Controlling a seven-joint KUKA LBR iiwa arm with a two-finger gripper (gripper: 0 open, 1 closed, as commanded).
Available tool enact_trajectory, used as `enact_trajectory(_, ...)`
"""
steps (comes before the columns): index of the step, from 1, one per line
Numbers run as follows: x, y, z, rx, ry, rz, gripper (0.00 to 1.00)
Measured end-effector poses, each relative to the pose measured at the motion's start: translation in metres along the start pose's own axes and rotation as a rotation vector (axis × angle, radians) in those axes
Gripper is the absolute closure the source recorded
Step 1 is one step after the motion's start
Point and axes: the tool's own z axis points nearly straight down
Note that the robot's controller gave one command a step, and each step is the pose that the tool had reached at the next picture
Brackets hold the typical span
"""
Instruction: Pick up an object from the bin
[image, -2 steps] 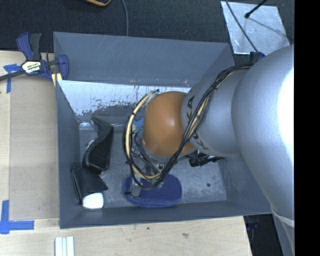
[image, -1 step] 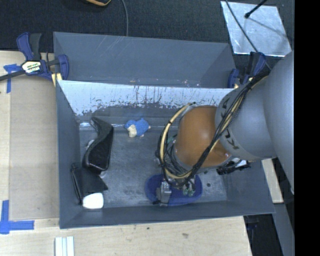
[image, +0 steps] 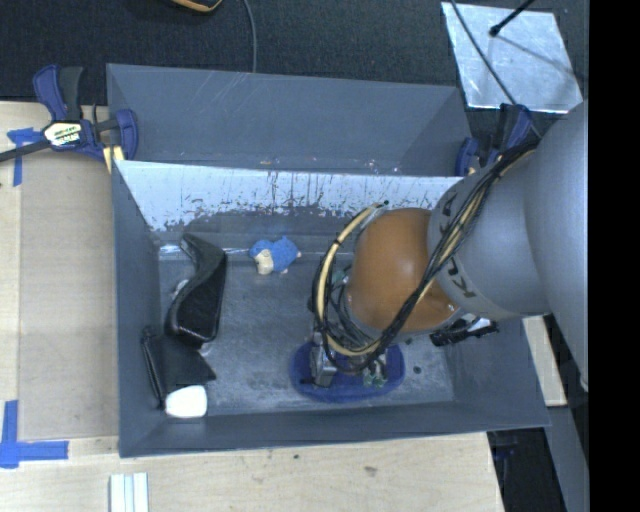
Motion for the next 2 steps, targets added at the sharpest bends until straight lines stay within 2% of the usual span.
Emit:
enact_trajectory(1,-0.009,-0.005,-0.115,0.001,0.002,-0.014,1.0)
enact_trajectory(2,-0.024,0.018,-0.227,0.0,0.0,-0.035,1.0)
